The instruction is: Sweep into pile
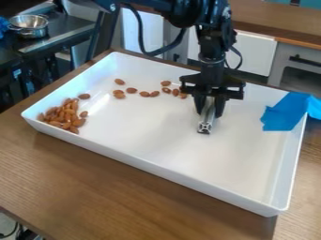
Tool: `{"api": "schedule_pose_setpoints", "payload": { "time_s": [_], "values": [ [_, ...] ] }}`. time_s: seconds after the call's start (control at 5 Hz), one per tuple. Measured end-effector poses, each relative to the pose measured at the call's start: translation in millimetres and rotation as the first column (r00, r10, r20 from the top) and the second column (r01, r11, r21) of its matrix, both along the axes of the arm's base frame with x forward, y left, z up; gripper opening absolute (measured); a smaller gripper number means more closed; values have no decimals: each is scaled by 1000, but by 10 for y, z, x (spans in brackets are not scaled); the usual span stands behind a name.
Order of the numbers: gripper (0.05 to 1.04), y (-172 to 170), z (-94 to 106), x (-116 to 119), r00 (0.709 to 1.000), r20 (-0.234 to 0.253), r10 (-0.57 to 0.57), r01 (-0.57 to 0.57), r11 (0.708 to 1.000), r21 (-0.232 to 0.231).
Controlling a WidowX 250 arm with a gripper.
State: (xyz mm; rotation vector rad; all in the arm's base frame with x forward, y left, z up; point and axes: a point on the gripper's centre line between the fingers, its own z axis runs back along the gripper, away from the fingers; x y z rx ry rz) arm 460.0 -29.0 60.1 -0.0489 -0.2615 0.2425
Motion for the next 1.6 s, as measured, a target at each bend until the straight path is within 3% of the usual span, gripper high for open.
{"api": "schedule_pose_setpoints", "payload": {
  "time_s": [0.6, 1.2, 1.6],
  "values": [
    [382, 792, 4, -178, 997, -11, 80, -80, 996, -48],
    [382, 1169, 38, -245, 980, 6, 199, -199, 979, -44],
    [382, 1329, 14, -160, 852, 53, 522, -518, 853, -69]
  ]
}}
